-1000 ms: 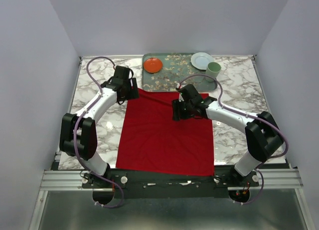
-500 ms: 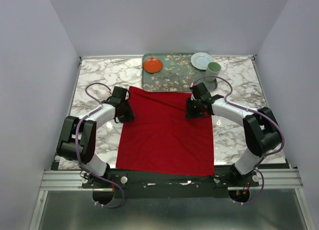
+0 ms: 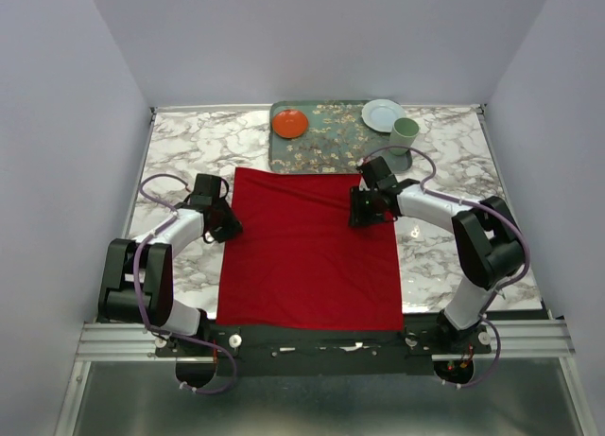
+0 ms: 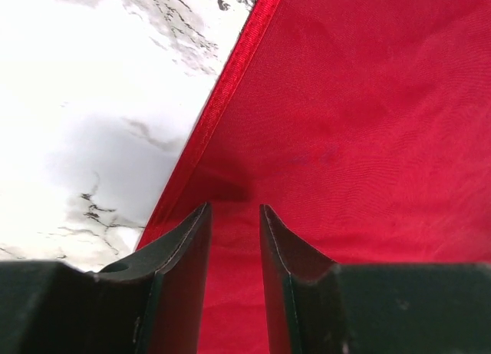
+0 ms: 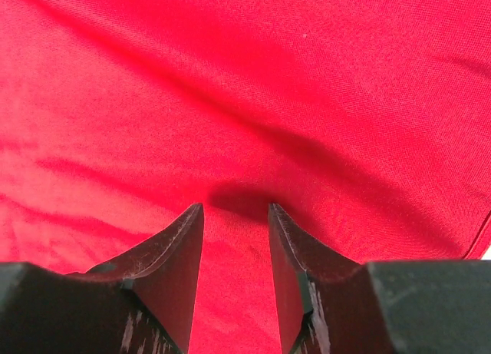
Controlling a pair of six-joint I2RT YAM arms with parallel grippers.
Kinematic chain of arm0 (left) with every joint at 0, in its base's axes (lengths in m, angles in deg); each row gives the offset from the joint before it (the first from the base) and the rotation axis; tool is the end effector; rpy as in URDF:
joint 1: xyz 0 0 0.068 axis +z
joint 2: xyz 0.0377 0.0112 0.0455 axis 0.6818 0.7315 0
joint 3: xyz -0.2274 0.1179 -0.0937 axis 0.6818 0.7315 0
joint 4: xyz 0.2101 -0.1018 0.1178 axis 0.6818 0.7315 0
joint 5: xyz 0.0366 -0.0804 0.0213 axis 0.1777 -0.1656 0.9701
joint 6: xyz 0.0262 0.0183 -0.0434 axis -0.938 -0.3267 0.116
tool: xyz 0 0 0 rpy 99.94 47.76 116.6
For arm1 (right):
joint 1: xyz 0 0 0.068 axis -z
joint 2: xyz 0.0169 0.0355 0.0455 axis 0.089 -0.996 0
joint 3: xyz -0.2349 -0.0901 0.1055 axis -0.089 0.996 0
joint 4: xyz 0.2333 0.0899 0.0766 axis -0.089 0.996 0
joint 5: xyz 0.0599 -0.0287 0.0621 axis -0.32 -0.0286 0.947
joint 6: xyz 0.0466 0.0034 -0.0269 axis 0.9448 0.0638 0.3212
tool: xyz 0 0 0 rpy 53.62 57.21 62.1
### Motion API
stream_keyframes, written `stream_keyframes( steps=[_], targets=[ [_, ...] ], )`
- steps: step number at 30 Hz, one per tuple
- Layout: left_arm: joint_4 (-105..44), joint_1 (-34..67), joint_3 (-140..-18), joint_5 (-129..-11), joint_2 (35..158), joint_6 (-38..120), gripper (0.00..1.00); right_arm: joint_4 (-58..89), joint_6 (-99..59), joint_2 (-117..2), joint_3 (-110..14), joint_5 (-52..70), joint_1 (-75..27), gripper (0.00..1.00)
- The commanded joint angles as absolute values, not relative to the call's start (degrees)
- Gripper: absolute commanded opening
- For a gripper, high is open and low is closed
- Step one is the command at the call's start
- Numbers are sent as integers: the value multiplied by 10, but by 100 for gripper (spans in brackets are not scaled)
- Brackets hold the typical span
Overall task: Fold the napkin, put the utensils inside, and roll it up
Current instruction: Flatten the napkin out
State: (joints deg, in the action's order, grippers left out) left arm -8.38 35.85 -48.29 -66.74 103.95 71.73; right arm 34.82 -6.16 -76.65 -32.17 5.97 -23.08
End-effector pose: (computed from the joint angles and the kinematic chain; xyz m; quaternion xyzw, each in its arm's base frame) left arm 0.2616 -0.0361 0.1618 -0.2817 0.9260 -0.1440 0.2059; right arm 0.3034 0.1658 0.1642 -0.0724 0.9637 0.1422 0.2142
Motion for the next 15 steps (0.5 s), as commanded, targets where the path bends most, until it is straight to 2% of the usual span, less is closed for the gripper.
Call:
stream_keyframes(
  steps=[1,4,7,11,14,15],
  targets=[
    [-57,361,-498,-670,1020,691,40,350,-77,-756,-339,70,-234,50],
    [-49,358,-515,-671,997,677,41,351,-79,-740,-343,52,-231,61],
    [-47,354,-531,-680,988,680,44,360,-84,-757,-372,40,-228,67],
    [-61,353,-560,-703,1022,669,46,370,-83,-787,-408,38,-217,66],
    [-62,350,-582,-705,1069,661,46,370,-85,-808,-433,23,-200,61],
    [-63,346,-585,-704,1077,661,46,370,-86,-814,-440,23,-192,56]
  ],
)
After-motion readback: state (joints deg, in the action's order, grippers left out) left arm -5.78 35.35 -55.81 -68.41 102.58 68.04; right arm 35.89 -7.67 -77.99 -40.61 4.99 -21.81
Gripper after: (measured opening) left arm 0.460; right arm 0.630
